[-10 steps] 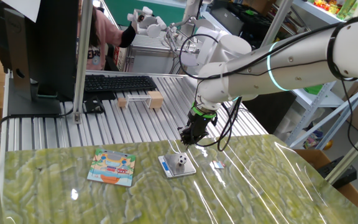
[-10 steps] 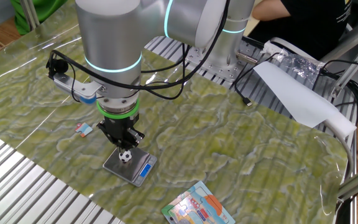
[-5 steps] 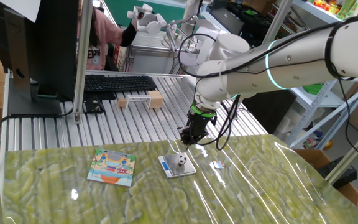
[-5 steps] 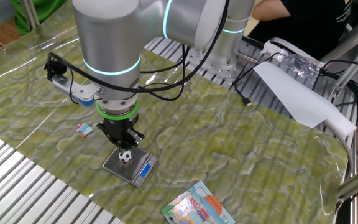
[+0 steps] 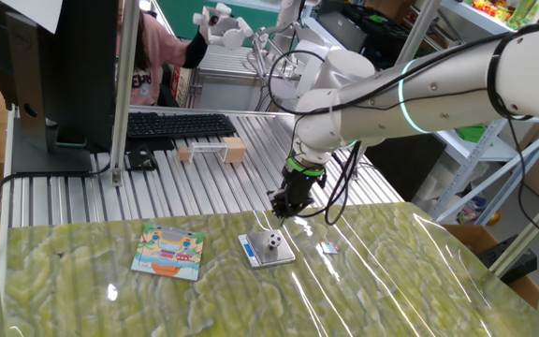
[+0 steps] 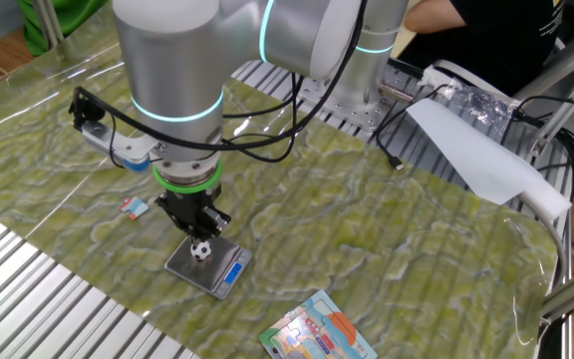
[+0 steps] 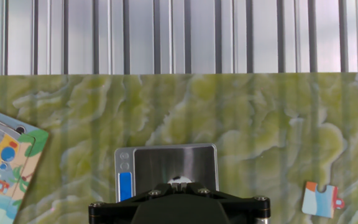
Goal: Remove the object from the scale
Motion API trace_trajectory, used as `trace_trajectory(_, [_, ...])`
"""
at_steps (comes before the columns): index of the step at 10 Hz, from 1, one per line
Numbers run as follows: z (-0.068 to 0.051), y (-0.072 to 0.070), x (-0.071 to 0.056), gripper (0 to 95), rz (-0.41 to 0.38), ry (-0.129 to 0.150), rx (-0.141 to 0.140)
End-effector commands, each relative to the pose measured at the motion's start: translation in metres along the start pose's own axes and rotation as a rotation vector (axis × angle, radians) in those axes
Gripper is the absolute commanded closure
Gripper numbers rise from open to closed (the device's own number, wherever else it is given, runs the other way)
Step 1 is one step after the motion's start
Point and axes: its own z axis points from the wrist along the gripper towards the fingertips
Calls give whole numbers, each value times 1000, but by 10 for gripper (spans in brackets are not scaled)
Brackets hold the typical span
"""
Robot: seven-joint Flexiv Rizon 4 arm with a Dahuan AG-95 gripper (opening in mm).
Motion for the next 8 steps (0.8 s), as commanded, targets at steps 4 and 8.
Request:
trace_trajectory(4, [0, 1, -2, 950, -1, 20, -2])
trace_trajectory(8, [0, 1, -2, 950, 0, 22, 2])
